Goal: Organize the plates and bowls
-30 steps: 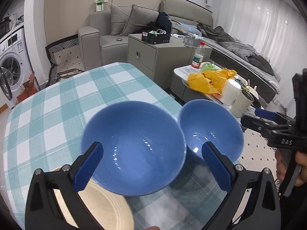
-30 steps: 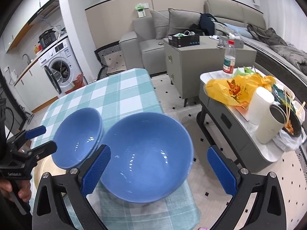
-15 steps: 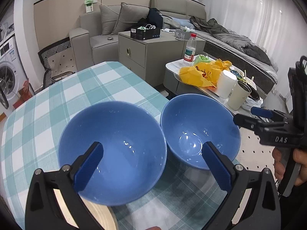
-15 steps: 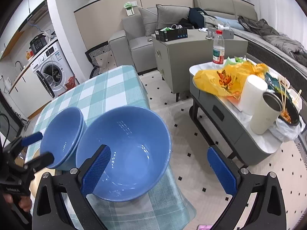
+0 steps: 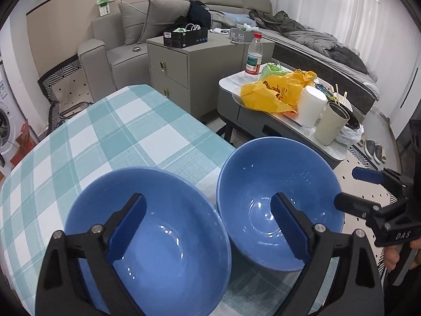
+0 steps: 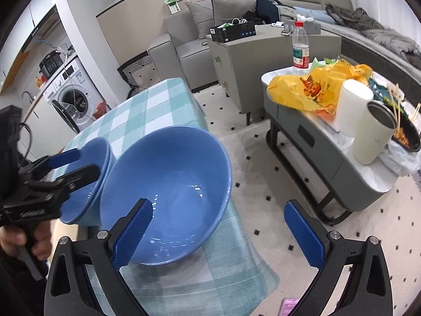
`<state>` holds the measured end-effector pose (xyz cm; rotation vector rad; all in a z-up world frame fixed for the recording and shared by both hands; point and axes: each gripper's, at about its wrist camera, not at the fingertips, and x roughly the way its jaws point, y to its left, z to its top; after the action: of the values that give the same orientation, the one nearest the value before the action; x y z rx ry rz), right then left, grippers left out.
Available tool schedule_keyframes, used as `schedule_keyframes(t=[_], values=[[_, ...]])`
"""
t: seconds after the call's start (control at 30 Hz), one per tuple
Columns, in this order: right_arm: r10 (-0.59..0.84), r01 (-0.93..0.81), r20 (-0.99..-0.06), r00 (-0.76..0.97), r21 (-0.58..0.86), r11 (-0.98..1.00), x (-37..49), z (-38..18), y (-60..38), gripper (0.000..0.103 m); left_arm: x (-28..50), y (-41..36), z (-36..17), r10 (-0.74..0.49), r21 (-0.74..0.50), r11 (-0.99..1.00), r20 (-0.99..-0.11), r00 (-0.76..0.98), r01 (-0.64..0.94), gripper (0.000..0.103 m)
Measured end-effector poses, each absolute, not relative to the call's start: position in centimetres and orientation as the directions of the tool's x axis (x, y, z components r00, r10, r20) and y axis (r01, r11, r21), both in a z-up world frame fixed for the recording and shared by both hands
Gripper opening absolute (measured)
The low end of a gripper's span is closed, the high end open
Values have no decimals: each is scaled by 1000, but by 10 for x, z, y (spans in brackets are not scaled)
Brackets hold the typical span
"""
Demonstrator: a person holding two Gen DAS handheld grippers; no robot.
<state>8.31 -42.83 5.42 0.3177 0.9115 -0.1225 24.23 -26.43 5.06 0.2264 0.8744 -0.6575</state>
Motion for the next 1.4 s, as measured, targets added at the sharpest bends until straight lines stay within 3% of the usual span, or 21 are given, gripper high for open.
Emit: schedule_keyframes(t=[0.17, 0.3, 0.43, 0.83, 1.4], values=[[61, 233, -792, 607, 251, 939, 83, 51, -428, 98, 249, -276, 48, -445, -56, 759, -772, 454, 649, 84], [62, 238, -799, 598, 251, 938, 83, 48, -426, 86, 252, -283, 47, -450, -45, 742, -773, 448, 669, 77], [80, 226, -805, 588, 259, 939, 83, 44, -422, 79, 261, -292, 42, -434, -39, 731, -797, 420, 681, 63], [105, 198, -819, 564, 258, 946, 83, 36, -412, 66, 266, -317, 28, -410, -22, 686, -837, 362, 727, 54], [89, 204, -812, 576, 248, 947, 74, 43, -414, 64, 245, -340, 20, -421, -36, 606, -862, 282, 795, 51]])
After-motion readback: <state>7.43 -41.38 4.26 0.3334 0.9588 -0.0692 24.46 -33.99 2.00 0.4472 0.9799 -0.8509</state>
